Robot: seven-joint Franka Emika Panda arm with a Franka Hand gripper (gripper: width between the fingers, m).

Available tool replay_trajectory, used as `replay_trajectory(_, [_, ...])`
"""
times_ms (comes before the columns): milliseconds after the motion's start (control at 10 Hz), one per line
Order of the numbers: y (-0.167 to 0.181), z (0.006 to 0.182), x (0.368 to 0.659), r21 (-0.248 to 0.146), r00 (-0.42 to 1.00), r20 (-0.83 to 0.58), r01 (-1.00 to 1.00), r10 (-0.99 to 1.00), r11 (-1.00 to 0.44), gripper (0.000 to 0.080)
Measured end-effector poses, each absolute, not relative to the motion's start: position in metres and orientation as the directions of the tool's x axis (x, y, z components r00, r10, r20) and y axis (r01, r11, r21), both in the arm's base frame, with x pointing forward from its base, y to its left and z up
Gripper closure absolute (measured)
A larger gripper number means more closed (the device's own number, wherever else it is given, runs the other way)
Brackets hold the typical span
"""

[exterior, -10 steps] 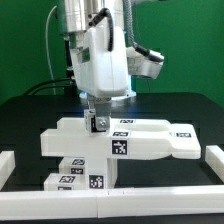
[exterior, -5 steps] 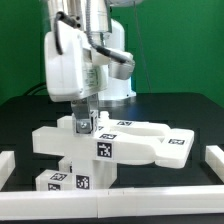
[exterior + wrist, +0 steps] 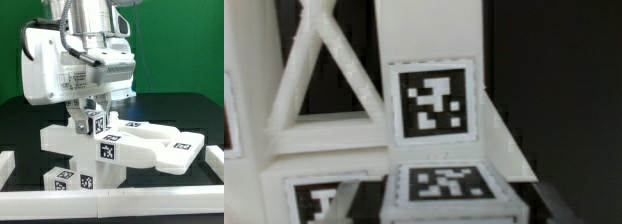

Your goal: Assemble chair

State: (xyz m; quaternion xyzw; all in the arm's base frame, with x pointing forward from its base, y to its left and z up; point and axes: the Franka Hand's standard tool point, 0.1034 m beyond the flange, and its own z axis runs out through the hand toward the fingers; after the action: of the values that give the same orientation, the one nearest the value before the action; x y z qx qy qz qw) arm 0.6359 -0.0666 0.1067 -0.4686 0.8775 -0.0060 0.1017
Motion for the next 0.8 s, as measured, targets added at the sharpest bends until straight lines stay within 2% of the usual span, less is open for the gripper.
replay_trajectory(100, [-0.066, 0.106, 0.636, -0.106, -0.539, -0.172, -0.822, -0.825, 0.559, 0.0525])
replay_trajectory(300, [-0.066, 0.106, 0.636, -0.106, -0.536, -0.172, -0.824, -0.827, 0.556, 0.0279])
replay_trajectory(400, [-0.066, 0.106, 0.636, -0.106, -0.535, -0.171, -0.825, -0.827, 0.556, 0.0279])
replay_trajectory(500, [-0.066, 0.106, 0.636, -0.106, -0.535, -0.171, -0.825, -0.827, 0.555, 0.0173])
replay_trajectory(700, [-0.062, 0.113, 0.638, -0.11, -0.529, -0.18, -0.827, -0.829, 0.551, 0.0157])
replay_trajectory(800, [-0.056, 0.13, 0.643, -0.124, -0.519, -0.201, -0.828, -0.831, 0.547, 0.0151])
